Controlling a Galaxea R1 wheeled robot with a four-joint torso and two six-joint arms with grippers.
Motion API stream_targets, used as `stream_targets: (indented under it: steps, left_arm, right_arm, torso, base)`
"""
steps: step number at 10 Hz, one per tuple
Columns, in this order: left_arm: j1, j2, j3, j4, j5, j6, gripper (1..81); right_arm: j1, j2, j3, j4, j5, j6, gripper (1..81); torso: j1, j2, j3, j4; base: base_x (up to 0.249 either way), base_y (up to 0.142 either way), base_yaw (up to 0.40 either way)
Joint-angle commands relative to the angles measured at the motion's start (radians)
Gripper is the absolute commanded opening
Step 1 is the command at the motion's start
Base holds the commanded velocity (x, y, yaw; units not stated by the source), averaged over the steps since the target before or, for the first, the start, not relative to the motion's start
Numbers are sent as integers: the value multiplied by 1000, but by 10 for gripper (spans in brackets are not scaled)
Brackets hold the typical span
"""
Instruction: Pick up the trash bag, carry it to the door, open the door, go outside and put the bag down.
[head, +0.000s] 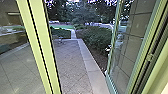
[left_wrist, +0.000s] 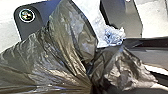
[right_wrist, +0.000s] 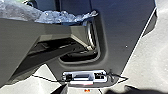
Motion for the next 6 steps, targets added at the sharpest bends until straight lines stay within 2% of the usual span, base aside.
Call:
stream_targets:
  steps: [1,6]
  left_arm:
    - [-41,3,4,-2,79,2,10]
    - [-41,6,4,-1,79,2,10]
  right_arm:
    - [34,5,7,-12,-67,-4,811]
    - [34,10,1,-10,-67,-2,811]
  torso:
    - [0,0,0,0]
    - [0,0,0,0]
  base:
    - [0,-123,0]
    - [0,-123,0]
